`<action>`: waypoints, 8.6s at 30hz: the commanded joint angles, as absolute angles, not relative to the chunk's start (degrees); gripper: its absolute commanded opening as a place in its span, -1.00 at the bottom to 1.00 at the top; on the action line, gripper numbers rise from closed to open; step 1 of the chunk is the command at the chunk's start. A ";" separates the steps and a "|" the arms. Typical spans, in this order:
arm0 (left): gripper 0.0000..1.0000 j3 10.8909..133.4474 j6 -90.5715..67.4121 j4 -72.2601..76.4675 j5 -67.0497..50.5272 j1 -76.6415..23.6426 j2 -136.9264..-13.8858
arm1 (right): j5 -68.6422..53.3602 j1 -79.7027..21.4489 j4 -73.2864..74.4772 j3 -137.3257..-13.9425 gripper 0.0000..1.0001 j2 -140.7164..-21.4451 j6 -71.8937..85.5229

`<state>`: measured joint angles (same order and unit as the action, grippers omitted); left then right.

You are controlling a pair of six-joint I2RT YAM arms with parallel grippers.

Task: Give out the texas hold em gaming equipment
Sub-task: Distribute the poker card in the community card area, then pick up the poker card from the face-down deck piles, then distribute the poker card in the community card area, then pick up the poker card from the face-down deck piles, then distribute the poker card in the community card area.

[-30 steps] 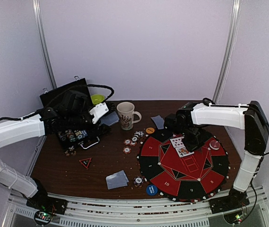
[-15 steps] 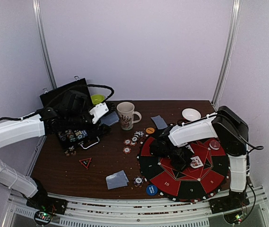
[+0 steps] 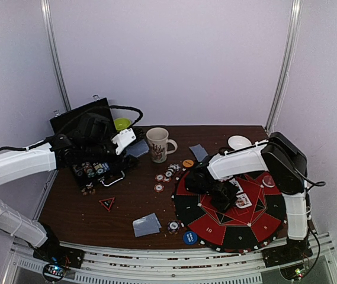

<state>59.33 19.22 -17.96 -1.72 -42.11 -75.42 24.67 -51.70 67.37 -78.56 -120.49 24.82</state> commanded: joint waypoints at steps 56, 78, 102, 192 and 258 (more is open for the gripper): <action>0.04 59.09 19.59 -14.92 -2.73 -42.33 -73.31 | -30.10 -48.50 21.06 -109.84 0.32 -111.74 24.10; 0.04 59.07 19.60 -14.94 -2.70 -42.28 -73.30 | -25.22 -48.28 30.59 -117.61 -0.06 -118.62 17.75; 0.04 58.98 19.69 -14.89 -2.57 -42.30 -73.83 | -19.74 -46.04 40.18 -119.83 -1.00 -110.07 15.30; 0.04 59.00 19.77 -14.94 -3.34 -42.29 -73.27 | -32.95 -35.40 19.66 -72.84 0.24 -80.42 27.99; 0.02 58.73 19.87 -14.94 -2.32 -42.29 -73.43 | -13.44 -41.34 51.40 -109.82 -1.00 -97.85 16.51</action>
<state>58.50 19.62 -17.98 -2.22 -42.11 -74.52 -16.86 -46.26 42.09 -114.61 -107.66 14.96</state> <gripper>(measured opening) 0.515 0.009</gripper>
